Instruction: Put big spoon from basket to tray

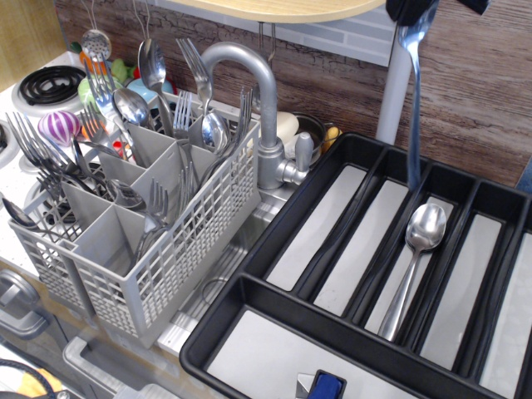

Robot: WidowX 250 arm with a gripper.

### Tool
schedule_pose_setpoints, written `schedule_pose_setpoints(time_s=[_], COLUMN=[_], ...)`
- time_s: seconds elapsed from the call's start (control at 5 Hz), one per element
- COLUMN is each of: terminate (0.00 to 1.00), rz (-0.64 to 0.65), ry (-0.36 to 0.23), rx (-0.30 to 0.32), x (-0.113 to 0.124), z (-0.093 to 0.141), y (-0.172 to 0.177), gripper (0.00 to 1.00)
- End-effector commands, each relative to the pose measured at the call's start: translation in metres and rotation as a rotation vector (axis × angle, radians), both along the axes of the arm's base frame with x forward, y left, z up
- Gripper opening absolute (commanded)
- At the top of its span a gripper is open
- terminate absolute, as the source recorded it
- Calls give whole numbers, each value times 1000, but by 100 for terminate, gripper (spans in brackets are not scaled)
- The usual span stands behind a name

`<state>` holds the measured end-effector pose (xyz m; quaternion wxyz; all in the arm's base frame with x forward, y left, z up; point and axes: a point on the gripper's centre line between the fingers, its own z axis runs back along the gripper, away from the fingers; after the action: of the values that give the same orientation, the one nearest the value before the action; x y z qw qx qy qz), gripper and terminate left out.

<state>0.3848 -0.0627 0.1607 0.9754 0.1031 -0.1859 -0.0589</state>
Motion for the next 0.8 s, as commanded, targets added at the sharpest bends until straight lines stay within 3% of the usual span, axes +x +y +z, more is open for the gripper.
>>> schedule_pose_setpoints(time_s=[0.0,0.4,0.6], terminate=[0,0,0], rz=[-39,-123,-118], ry=[40,235,242], rx=[-127,-124,-86], x=[1,5,0], z=[-10,-38,-45], y=[0,-1,-7], gripper=[0,0,0])
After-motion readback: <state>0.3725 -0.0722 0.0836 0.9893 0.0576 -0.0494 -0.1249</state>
